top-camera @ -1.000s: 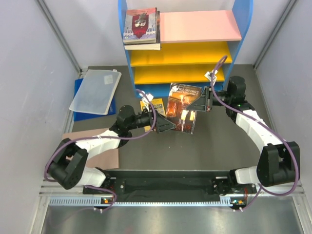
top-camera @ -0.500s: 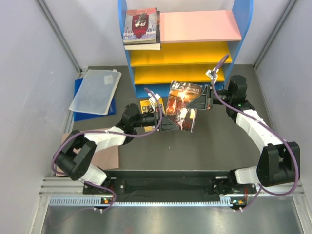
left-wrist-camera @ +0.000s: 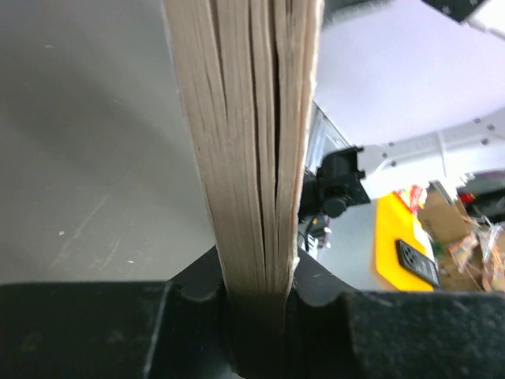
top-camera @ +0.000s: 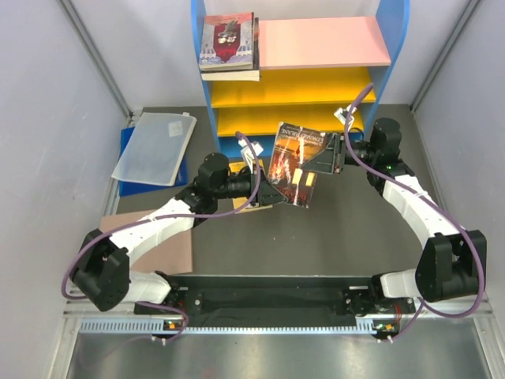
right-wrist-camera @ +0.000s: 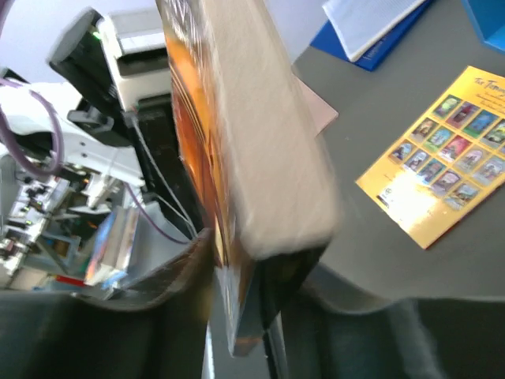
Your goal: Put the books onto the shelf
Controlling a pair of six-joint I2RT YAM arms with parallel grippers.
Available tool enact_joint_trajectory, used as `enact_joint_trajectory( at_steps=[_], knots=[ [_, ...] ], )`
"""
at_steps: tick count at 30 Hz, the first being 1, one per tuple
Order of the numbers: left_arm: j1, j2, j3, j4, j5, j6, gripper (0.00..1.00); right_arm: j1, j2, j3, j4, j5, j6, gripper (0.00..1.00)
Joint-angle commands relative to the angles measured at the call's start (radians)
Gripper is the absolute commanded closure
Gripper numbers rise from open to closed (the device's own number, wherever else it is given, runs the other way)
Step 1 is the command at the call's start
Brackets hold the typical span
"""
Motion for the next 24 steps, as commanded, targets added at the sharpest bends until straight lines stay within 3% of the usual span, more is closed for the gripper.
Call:
enact_joint_trajectory(
  at_steps=[1, 2, 8, 15, 24],
  knots=[
    [0.006, -0.065, 0.086, -0.043, -0.119, 0.036, 1.00, 0.016, -0.015, 0.016, -0.020, 0.049, -0.086, 0.56],
    [0.006, -0.068, 0.091, -0.025, -0.136, 0.030, 1.00, 0.016, -0.023, 0.013, -0.024, 0.061, -0.091, 0.46],
    [0.015, -0.051, 0.120, 0.054, -0.162, -0.043, 1.00, 0.013, -0.080, 0.015, -0.170, 0.134, -0.201, 0.29],
    [0.058, 0.076, 0.155, 0.301, -0.070, -0.237, 1.00, 0.010, -0.172, -0.051, -0.219, 0.184, -0.252, 0.26],
    [0.084, 0.255, 0.359, 0.293, 0.021, -0.280, 1.00, 0.010, -0.305, -0.152, -0.257, 0.223, -0.263, 0.25]
  ],
)
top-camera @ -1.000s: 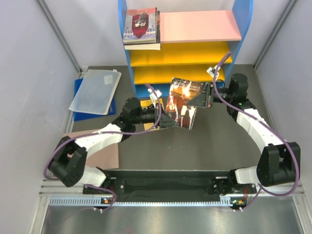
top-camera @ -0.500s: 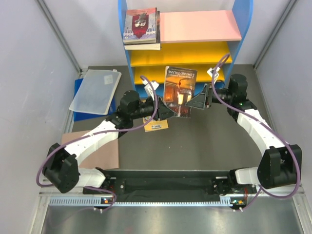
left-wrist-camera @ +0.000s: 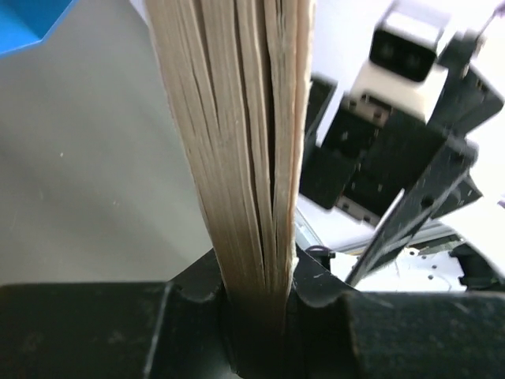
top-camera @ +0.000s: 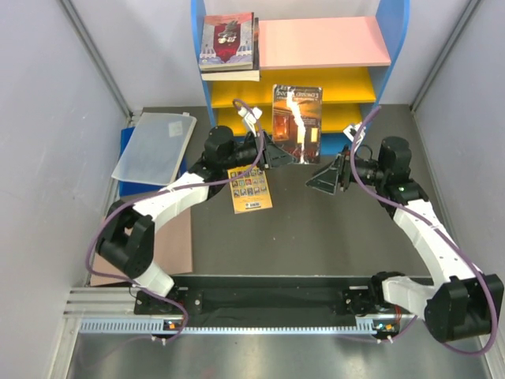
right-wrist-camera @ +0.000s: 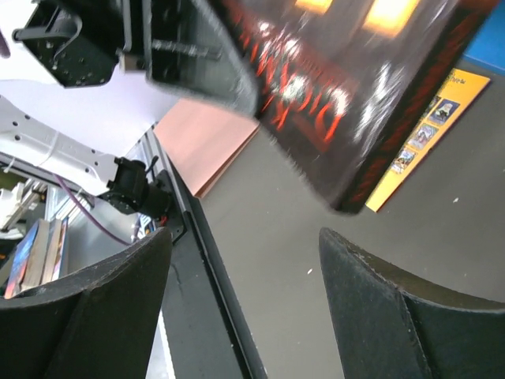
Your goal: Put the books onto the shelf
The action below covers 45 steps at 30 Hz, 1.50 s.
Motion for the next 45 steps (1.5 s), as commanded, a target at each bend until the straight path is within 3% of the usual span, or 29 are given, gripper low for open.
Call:
enact_joint_trajectory(
  at_steps=[1, 5, 9, 13, 29, 34, 45],
  knots=[
    [0.009, 0.030, 0.128, 0.130, 0.051, -0.028, 1.00, 0.002, -0.087, -0.050, -0.007, 0.025, -0.029, 0.25],
    [0.018, 0.118, 0.195, 0.221, 0.066, -0.145, 1.00, 0.002, -0.147, -0.108, -0.015, 0.051, -0.023, 0.25],
    [0.018, 0.209, 0.226, 0.437, 0.077, -0.346, 1.00, 0.000, -0.202, -0.132, -0.027, 0.085, -0.023, 0.25],
    [0.016, 0.267, 0.225, 0.570, 0.076, -0.454, 1.00, -0.007, -0.214, -0.123, -0.055, 0.102, -0.038, 0.25],
    [-0.008, 0.244, 0.249, 0.432, 0.109, -0.379, 1.00, -0.026, -0.185, -0.099, -0.061, 0.117, -0.052, 0.25],
    [-0.025, 0.211, 0.300, 0.165, 0.085, -0.218, 1.00, -0.030, -0.181, -0.092, -0.064, 0.136, -0.050, 0.25],
    [-0.025, 0.341, 0.387, 0.370, 0.088, -0.460, 1.00, -0.053, -0.187, -0.086, -0.075, 0.147, -0.055, 0.25]
  ],
)
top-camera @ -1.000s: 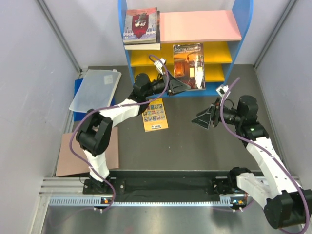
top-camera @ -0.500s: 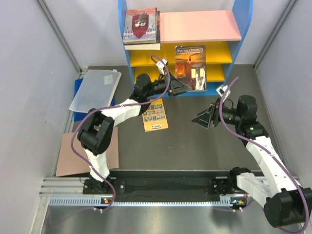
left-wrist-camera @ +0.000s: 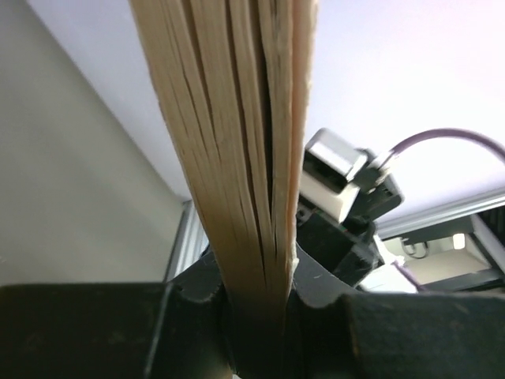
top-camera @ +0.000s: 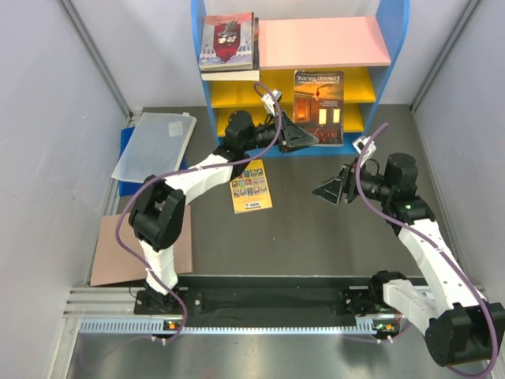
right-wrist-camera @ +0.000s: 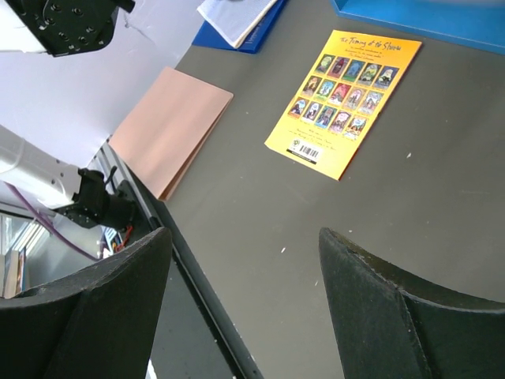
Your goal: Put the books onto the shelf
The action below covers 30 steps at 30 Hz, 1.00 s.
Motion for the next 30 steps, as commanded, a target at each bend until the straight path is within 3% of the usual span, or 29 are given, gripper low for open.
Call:
enact_joint_trajectory(
  at_steps=[1, 7, 21, 30],
  knots=[
    [0.001, 0.045, 0.108, 0.194, -0.004, -0.122, 1.00, -0.019, -0.016, 0.041, 0.006, 0.001, -0.027, 0.25],
    [0.003, 0.092, 0.207, 0.173, -0.001, -0.173, 1.00, -0.028, -0.027, 0.027, 0.006, -0.010, -0.030, 0.25],
    [0.026, 0.160, 0.421, -0.102, -0.066, -0.171, 1.00, -0.043, -0.042, 0.015, 0.000, -0.027, -0.030, 0.25],
    [0.021, 0.141, 0.329, -0.052, -0.087, -0.225, 1.00, -0.051, -0.042, 0.015, 0.000, -0.036, -0.030, 0.25]
  ],
)
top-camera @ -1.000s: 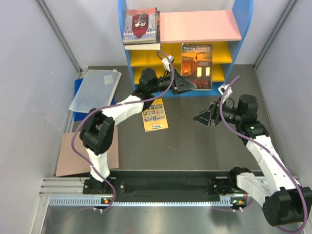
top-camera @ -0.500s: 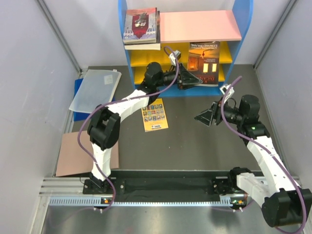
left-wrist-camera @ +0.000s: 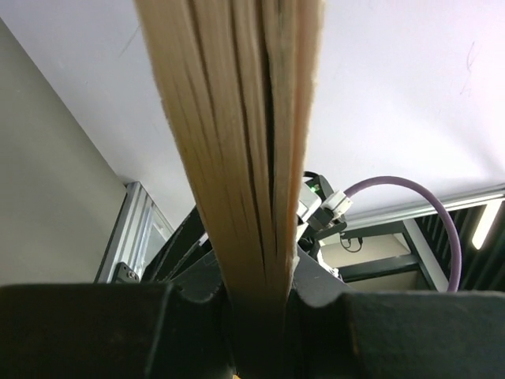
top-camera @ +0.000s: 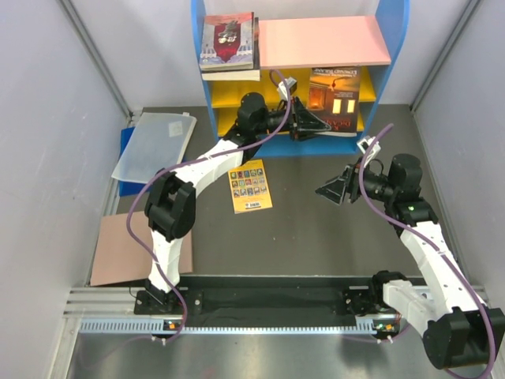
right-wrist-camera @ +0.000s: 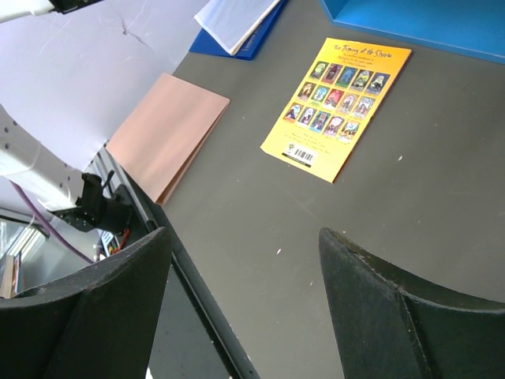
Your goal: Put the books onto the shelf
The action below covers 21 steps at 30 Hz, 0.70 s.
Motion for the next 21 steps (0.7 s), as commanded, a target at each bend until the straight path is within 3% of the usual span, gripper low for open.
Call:
enact_joint_trajectory(
  at_steps=[1, 13, 21],
  knots=[
    [0.029, -0.030, -0.039, 0.110, -0.171, -0.011, 1.00, -0.017, -0.018, 0.015, 0.010, -0.024, -0.024, 0.25],
    [0.030, -0.036, -0.060, 0.088, -0.174, 0.039, 1.00, -0.023, -0.017, 0.010, 0.010, -0.035, -0.023, 0.25],
    [0.038, -0.006, -0.047, 0.143, -0.197, -0.028, 1.00, -0.023, -0.023, -0.004, 0.010, -0.042, -0.023, 0.25]
  ],
)
